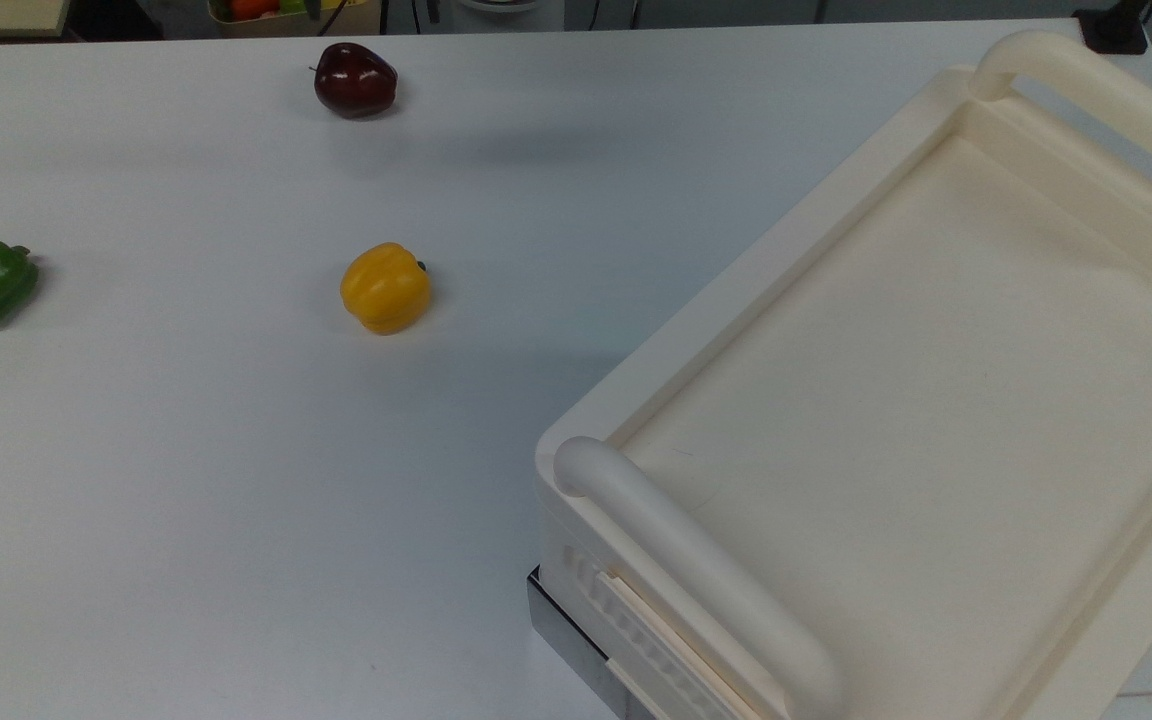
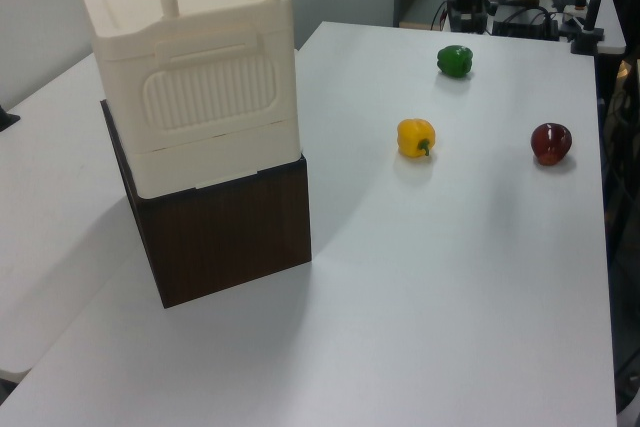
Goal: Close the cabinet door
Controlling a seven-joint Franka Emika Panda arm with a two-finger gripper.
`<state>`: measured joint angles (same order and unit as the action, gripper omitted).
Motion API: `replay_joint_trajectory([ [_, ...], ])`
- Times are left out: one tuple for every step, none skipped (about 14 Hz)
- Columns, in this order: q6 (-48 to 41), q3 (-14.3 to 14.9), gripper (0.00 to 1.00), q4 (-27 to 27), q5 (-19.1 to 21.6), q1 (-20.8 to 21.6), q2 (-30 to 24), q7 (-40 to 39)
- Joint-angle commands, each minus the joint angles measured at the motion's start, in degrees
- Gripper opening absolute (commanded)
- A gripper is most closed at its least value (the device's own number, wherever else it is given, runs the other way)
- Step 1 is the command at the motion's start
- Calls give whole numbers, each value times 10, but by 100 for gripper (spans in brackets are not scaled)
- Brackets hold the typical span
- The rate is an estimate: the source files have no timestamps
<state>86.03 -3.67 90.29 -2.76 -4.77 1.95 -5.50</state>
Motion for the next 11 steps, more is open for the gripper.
replay_joint_trajectory([
  [12, 2, 100, 87, 21, 1, -75, -2],
  [26, 1, 100, 106, 24, 2, -87, 16],
  [57, 0, 100, 129, 24, 9, -97, 55],
  [74, -3, 100, 134, 24, 11, -95, 74],
  [74, -3, 100, 132, 25, 9, -93, 67],
  [74, -2, 100, 129, 30, 7, -92, 66],
  [73, 0, 100, 120, 38, 5, -88, 67],
  [71, 0, 100, 113, 39, 4, -87, 66],
  [71, 0, 100, 112, 39, 3, -87, 66],
  [71, 1, 100, 111, 39, 1, -87, 61],
  [70, 2, 100, 110, 41, 1, -87, 57],
])
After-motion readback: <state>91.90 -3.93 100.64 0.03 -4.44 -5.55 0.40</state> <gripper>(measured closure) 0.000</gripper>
